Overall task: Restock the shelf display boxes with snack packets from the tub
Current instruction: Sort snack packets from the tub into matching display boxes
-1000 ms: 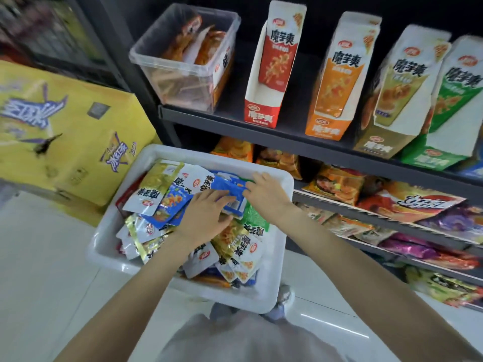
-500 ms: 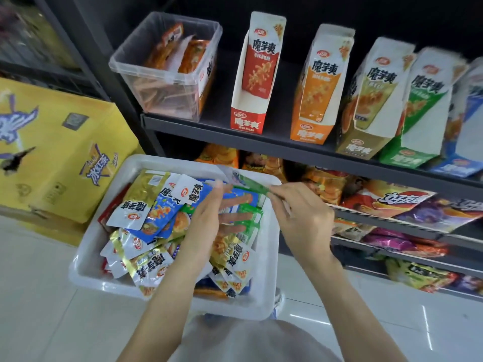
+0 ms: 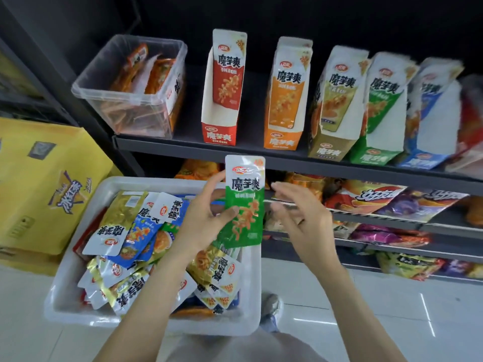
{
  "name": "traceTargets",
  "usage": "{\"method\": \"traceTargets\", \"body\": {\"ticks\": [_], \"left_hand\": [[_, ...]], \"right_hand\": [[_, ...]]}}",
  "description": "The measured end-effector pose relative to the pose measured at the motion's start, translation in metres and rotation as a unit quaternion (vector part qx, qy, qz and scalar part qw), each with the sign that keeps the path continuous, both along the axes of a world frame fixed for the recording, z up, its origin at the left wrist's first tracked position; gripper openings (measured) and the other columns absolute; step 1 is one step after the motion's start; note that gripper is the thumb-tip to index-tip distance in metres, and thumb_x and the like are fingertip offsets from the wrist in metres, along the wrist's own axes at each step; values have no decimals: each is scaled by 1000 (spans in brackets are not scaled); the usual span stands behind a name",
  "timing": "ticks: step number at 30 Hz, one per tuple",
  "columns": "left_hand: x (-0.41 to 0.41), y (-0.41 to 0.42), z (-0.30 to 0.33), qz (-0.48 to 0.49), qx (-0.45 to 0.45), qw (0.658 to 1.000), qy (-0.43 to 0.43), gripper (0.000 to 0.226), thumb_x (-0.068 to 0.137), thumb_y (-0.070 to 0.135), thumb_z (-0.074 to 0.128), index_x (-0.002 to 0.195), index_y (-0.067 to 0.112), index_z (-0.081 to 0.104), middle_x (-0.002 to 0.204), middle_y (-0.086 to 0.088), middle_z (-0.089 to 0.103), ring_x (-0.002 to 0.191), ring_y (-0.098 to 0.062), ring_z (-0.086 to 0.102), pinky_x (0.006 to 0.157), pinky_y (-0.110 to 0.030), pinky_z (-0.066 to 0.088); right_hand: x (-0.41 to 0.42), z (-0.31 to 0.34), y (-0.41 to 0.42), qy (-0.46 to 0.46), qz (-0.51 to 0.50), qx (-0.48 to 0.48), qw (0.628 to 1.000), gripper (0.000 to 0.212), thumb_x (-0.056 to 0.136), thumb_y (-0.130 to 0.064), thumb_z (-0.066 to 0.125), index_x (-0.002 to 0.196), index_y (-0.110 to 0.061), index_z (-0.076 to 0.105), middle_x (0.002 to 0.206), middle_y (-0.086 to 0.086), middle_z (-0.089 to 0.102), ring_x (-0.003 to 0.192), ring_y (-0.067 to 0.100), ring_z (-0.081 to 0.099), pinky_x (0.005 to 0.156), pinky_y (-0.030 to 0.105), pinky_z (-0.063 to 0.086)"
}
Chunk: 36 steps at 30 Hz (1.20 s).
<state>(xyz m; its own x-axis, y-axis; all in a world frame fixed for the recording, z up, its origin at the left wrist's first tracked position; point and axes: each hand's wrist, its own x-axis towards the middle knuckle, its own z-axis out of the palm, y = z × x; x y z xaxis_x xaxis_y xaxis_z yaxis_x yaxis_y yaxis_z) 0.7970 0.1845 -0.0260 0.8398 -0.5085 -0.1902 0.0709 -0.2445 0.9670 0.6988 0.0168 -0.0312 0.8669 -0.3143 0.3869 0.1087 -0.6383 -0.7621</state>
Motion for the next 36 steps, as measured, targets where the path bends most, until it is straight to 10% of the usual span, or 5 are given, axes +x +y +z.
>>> {"method": "traceTargets", "body": {"ticks": [4,11,19,31,36], "left_hand": [[4,-40,23,-182,51,979,-71,68,85,2,64,115,57,38,108,18,62,90,-2,65,70,-26,58],[14,-140,57,-242,3,944,-224,52,85,8,68,115,47,51,99,24,62,89,5,62,81,-19,52],[40,-235,56,-91,144,859,-482,41,87,45,61,125,28,56,116,10,64,110,-12,54,92,-28,42],[43,-278,44,-122,279,778,-550,57,85,49,59,135,24,48,137,3,45,129,-19,34,105,-40,31],[45,-276,42,-117,260,787,-547,56,83,47,64,132,22,53,131,0,48,125,-21,37,101,-40,37]], "right_hand": [[6,38,-51,130,-79,50,987,65,81,-39,68,138,-37,37,122,-18,51,97,3,60,68,19,53],[-18,85,-137,81,-52,157,983,6,89,-18,64,92,-23,63,78,-15,70,63,6,68,57,21,56],[-19,126,-233,-146,-282,14,948,6,92,-26,61,91,-20,59,78,-9,64,71,6,68,63,24,56],[96,94,-290,85,-179,-307,931,25,90,-19,60,113,-10,64,106,11,62,104,31,54,72,32,36],[94,89,-294,-23,-233,-287,929,25,82,-9,64,107,-14,66,106,9,56,100,26,49,71,22,29]]}}
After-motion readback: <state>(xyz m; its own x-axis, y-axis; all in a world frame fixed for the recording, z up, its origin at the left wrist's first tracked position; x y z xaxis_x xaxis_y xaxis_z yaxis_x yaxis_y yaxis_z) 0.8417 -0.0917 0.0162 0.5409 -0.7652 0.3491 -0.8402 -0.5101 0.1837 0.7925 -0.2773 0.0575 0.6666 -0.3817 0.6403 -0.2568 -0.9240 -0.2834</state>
